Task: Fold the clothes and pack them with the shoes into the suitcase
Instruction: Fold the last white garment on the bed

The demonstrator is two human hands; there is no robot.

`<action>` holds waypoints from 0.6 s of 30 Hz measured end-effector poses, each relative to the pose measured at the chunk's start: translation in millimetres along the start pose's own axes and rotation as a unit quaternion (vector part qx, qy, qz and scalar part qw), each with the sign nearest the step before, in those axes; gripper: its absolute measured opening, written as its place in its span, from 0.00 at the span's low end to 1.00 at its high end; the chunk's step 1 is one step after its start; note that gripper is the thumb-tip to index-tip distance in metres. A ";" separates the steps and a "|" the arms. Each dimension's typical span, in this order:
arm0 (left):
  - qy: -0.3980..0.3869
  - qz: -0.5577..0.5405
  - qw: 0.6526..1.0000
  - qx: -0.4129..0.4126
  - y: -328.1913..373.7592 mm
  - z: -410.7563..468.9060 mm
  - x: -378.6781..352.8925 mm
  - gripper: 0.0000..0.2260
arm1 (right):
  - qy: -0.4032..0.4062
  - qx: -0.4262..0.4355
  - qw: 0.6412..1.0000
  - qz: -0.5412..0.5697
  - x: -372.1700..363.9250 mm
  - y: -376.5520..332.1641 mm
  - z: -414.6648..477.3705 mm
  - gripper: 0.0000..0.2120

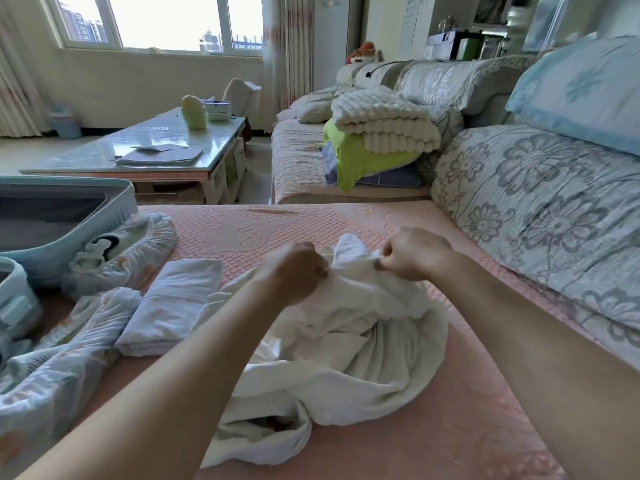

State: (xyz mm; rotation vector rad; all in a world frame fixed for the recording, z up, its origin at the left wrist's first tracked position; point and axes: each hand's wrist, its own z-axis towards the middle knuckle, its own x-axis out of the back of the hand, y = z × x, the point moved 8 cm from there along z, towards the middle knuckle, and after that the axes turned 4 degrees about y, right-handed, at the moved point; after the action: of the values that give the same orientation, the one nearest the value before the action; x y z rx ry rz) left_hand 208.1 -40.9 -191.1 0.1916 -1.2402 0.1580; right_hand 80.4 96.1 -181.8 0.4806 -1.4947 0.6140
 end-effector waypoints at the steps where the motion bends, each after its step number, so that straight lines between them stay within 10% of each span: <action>1: 0.064 -0.012 0.997 0.028 -8.3 4.5 11.7 0.11 | 0.028 -0.018 0.997 0.072 4.6 0.5 6.4 0.13; 5: 0.181 -0.073 0.958 0.209 -52.4 16.7 37.2 0.13 | 0.235 0.029 0.903 0.359 30.7 -17.2 26.1 0.09; 10: 0.137 -0.250 0.896 0.340 -106.5 16.1 -6.9 0.20 | 0.116 0.118 0.926 0.340 -5.0 -54.3 33.8 0.40; 13: -0.009 -0.172 0.931 0.323 -102.1 10.5 -38.8 0.33 | 0.132 0.084 0.948 0.275 -14.8 -35.9 33.6 0.30; 18: -0.077 -0.148 0.977 0.131 -44.0 21.8 -41.9 0.25 | 0.024 0.048 0.978 0.201 -55.1 -16.1 22.6 0.23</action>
State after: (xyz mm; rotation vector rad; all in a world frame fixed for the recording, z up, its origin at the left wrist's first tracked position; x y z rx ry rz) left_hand 184.5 -89.4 -226.6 0.6244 -1.3269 0.0472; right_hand 74.8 64.9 -234.8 0.2330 -1.5307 1.0111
